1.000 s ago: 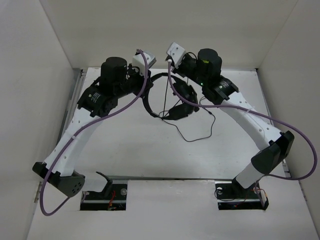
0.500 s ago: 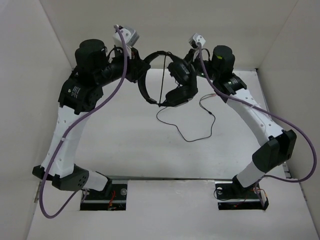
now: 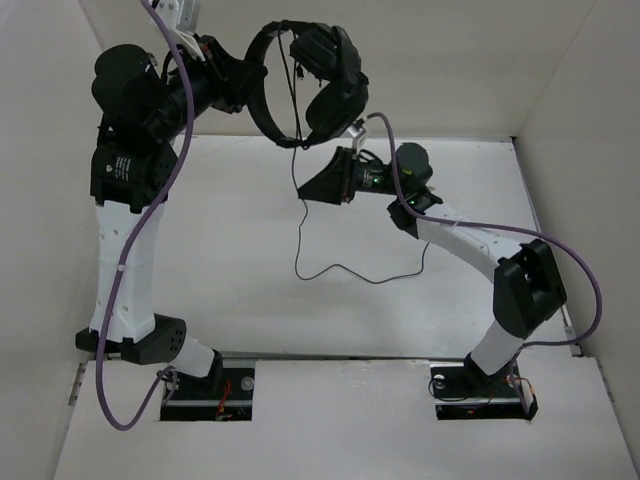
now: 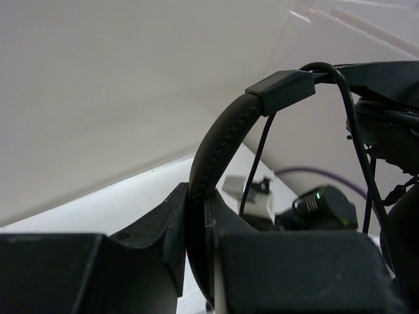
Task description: Wrap the headphones
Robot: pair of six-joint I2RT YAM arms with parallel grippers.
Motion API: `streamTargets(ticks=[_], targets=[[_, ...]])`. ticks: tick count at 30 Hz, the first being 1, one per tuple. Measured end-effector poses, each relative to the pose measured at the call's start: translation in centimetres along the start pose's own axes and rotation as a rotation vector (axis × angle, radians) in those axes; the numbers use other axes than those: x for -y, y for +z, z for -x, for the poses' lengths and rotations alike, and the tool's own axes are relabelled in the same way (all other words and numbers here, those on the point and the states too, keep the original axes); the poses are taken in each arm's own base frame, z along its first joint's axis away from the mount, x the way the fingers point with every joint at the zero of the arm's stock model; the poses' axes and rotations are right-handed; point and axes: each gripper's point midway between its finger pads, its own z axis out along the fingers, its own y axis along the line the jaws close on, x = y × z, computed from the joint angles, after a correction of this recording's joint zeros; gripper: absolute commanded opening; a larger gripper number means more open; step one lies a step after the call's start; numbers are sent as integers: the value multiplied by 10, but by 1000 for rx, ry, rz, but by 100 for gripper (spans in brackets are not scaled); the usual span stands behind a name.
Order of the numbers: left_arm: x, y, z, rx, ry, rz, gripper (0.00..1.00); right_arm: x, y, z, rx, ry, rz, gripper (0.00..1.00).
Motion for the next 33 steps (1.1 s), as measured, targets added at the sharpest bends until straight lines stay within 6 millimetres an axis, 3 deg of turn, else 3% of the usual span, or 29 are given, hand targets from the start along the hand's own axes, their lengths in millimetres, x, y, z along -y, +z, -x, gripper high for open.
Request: streamTargets(ticks=[5, 7, 12, 16, 18, 21, 24, 28, 33], targets=[[-19, 2, 9, 34, -56, 51, 0, -40, 39, -48, -103, 50, 158, 47], [-21, 1, 12, 44, -67, 56, 0, -40, 45, -59, -126, 67, 177, 49], [-19, -4, 19, 64, -77, 54, 0, -25, 48, -63, -132, 92, 163, 47], [-30, -8, 29, 99, -65, 98, 0, -31, 50, -71, -147, 71, 180, 46], [-43, -12, 38, 133, -54, 155, 0, -34, 49, -83, -167, 61, 186, 40], [-64, -18, 51, 189, -34, 256, 0, -36, 46, -106, -214, 48, 182, 17], [-84, -23, 61, 235, 4, 360, 0, -35, 46, -120, -255, 30, 168, 2], [-109, -26, 65, 262, 61, 491, 0, -32, 45, -130, -301, -14, 140, 0], [-135, -27, 57, 243, 151, 620, 0, -25, 49, -128, -340, -116, 83, 0]])
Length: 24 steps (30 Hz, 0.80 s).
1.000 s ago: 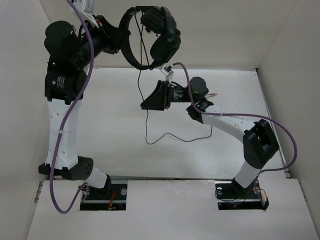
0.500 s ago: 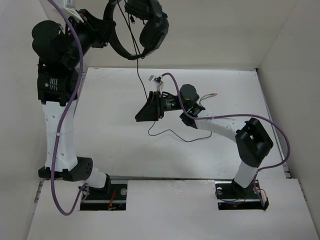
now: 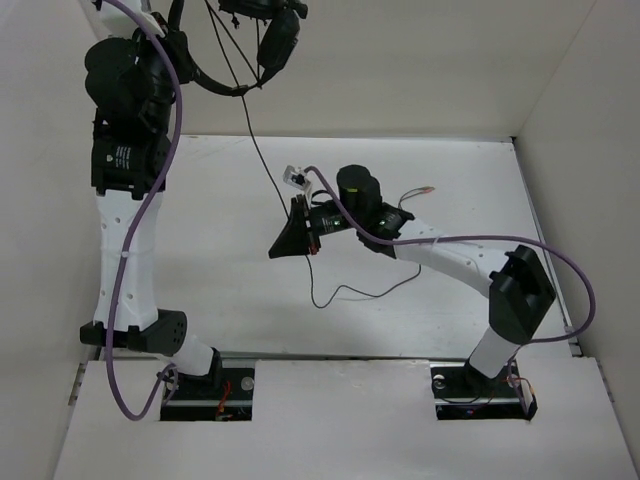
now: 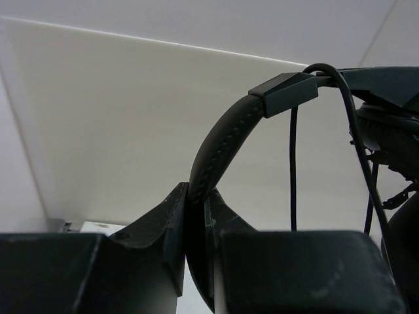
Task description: Wrap the headphones
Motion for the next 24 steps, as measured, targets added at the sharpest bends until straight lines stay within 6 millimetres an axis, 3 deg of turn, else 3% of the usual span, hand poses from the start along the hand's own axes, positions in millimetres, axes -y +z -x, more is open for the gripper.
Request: streamTargets(ticks=[9, 16, 24], targets=[[-20, 9, -14, -14, 117, 85, 0, 0, -16, 14, -37, -170, -127, 0], [-21, 9, -12, -5, 124, 91, 0, 18, -43, 34, 3, -224, -233, 0], [-23, 9, -11, -4, 126, 96, 0, 24, -45, 30, -11, -234, -261, 0]])
